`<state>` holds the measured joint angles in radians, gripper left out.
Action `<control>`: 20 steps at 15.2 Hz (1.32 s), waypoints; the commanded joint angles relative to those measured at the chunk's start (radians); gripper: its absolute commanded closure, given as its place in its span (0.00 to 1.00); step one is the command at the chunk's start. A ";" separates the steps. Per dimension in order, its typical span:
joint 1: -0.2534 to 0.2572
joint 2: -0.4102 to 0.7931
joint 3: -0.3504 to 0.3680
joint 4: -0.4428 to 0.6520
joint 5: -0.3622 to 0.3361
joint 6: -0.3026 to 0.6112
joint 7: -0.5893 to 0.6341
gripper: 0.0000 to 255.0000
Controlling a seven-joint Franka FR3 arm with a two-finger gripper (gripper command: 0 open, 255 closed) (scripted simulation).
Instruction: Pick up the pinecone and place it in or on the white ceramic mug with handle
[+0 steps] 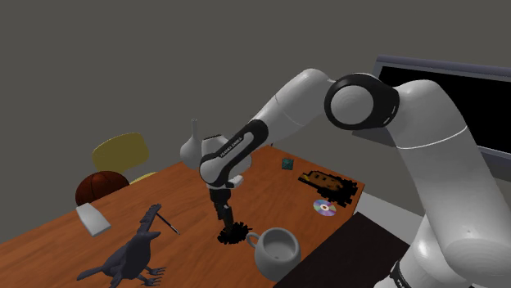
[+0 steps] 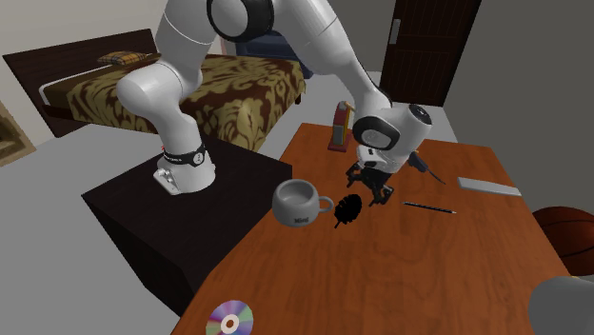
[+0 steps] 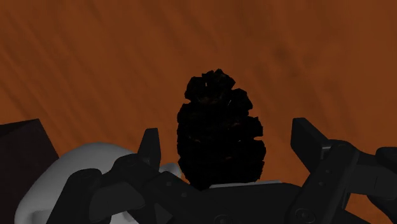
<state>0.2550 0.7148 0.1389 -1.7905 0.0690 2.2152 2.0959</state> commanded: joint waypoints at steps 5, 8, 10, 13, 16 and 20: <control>0.005 0.046 0.000 -0.011 0.003 0.054 0.002 0.00; 0.005 0.046 0.000 -0.011 0.003 0.054 0.002 0.00; 0.005 0.046 0.000 -0.011 0.003 0.054 0.002 0.00; 0.005 0.046 0.000 -0.011 0.003 0.054 0.002 1.00; 0.005 0.046 0.000 -0.011 0.003 0.054 0.002 1.00; 0.006 0.048 0.000 -0.010 0.003 0.055 0.003 1.00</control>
<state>0.2613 0.7610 0.1403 -1.7994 0.0726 2.2707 2.0982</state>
